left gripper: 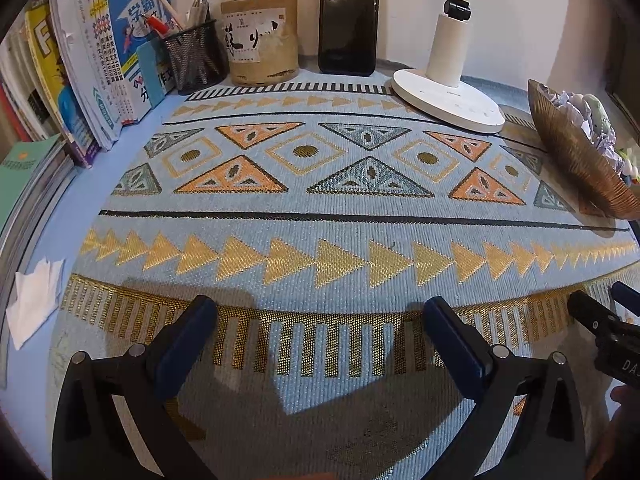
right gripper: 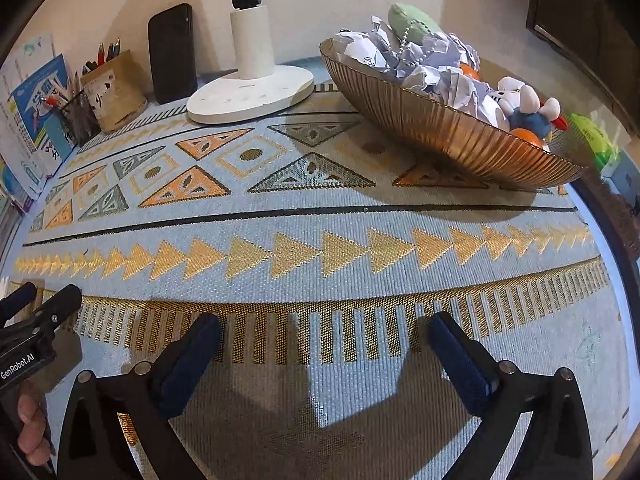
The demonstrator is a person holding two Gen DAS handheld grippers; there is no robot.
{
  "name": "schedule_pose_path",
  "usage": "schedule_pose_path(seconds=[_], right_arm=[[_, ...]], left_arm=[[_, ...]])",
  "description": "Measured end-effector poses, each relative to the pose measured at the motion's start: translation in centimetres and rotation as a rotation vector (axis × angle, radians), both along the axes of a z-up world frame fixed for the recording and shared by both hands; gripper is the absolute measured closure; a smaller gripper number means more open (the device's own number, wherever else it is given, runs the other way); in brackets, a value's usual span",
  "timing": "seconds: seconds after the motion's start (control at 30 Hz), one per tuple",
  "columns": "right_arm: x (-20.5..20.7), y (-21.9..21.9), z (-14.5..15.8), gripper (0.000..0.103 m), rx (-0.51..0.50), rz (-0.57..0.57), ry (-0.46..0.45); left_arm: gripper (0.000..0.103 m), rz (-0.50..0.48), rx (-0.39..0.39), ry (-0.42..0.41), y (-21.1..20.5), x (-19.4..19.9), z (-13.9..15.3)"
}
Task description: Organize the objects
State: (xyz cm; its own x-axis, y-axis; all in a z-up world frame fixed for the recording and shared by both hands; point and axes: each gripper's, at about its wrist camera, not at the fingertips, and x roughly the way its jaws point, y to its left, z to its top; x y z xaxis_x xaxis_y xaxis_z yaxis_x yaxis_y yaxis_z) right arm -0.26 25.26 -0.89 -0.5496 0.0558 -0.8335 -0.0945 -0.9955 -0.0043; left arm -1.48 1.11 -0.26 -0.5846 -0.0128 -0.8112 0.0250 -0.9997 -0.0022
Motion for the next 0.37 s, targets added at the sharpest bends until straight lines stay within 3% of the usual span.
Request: schedule_pose_path(seconds=[0.37], right_arm=[[-0.04, -0.09, 0.05, 0.0, -0.001, 0.0, 0.0]], left_arm=[[0.0, 0.0, -0.004, 0.0, 0.05, 0.02, -0.04]])
